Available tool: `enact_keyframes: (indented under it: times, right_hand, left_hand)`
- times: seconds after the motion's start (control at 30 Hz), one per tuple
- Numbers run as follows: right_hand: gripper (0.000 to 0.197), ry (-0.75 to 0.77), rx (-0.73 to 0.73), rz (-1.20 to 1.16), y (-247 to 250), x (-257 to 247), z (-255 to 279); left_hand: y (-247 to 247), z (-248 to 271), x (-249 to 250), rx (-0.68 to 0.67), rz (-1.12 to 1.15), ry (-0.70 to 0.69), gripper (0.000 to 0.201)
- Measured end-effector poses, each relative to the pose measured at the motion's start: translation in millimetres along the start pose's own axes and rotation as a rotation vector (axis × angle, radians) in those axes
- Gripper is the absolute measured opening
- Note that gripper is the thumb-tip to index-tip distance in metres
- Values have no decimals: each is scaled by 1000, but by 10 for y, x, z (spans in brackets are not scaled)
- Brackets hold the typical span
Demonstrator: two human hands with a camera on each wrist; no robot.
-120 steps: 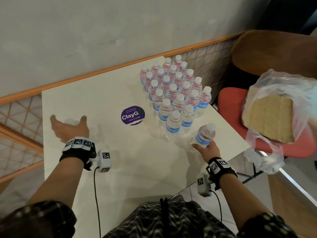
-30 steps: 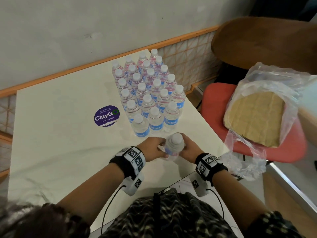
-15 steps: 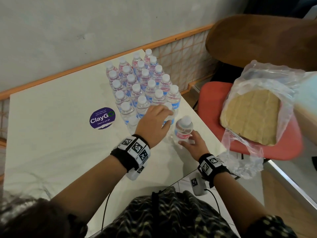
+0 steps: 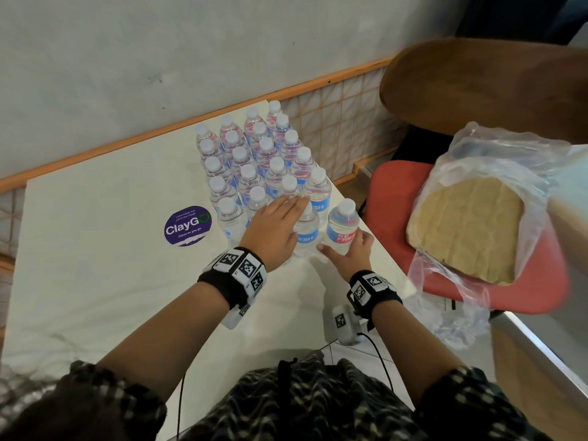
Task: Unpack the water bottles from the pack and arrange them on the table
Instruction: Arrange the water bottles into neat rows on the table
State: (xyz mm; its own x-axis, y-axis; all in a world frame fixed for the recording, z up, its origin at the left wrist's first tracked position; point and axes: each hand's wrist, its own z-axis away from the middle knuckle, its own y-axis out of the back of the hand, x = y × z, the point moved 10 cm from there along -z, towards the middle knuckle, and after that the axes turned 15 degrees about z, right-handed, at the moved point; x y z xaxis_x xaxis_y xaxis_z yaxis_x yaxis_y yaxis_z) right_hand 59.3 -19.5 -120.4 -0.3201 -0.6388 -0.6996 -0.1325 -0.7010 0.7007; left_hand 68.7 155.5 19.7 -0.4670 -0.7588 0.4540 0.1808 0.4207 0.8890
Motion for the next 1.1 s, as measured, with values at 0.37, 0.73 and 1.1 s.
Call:
enact_keyframes:
  times: [0.37,0.73,1.1]
  right_hand:
    - [59,125,-141,-36,-65,-38,-167]
    - [66,51,-81,4,-26,-59,-238]
    - [60,102,-234,-164,-3,32,-110]
  left_hand:
    - [4,24,32,66,-37,-49,68]
    - [7,35,35,73,-36,-49,69]
    - [-2,30,21,78,-35,-45,70]
